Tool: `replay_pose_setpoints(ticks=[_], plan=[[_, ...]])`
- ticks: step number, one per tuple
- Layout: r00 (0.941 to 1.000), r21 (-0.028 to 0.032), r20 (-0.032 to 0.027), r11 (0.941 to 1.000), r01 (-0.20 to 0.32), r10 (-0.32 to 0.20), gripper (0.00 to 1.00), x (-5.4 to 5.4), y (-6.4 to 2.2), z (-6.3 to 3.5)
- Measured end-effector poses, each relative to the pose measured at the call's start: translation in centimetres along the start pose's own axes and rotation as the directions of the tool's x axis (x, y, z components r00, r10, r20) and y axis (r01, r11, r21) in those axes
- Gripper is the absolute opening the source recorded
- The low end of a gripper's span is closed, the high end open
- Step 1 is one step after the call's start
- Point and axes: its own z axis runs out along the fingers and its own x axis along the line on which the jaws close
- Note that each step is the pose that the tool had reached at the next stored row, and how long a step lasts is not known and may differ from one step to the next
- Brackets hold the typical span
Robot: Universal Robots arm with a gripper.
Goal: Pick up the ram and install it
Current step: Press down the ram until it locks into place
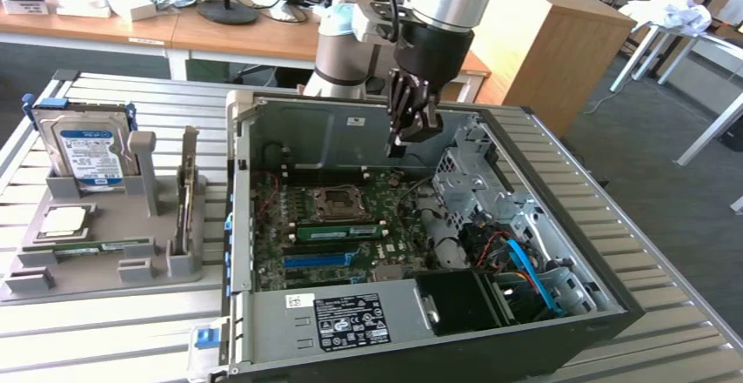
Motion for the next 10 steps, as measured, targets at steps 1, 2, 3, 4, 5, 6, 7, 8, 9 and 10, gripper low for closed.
replay_pose_setpoints(ticks=[1,2,3,4,5,6,7,8,9,10], plan=[[1.0,0.0001,0.0,1.0,0.0,0.0,0.1,0.0,0.0,0.11],[1.0,0.0001,0.0,1.0,0.0,0.0,0.1,0.0,0.0,0.2],[1.0,0.0001,0.0,1.0,0.0,0.0,0.1,0.0,0.0,0.3],[1.0,0.0002,0.0,1.0,0.0,0.0,0.1,0.0,-0.01,0.39],[1.0,0.0003,0.0,1.0,0.0,0.0,0.1,0.0,-0.01,0.48],[1.0,0.0003,0.0,1.0,0.0,0.0,0.1,0.0,-0.01,0.56],[1.0,0.0004,0.0,1.0,0.0,0.0,0.1,-0.01,-0.01,0.62],[1.0,0.0004,0.0,1.0,0.0,0.0,0.1,-0.01,-0.01,0.68],[1.0,0.0004,0.0,1.0,0.0,0.0,0.1,-0.01,-0.02,0.73],[1.0,0.0004,0.0,1.0,0.0,0.0,0.1,-0.01,-0.02,0.77]])
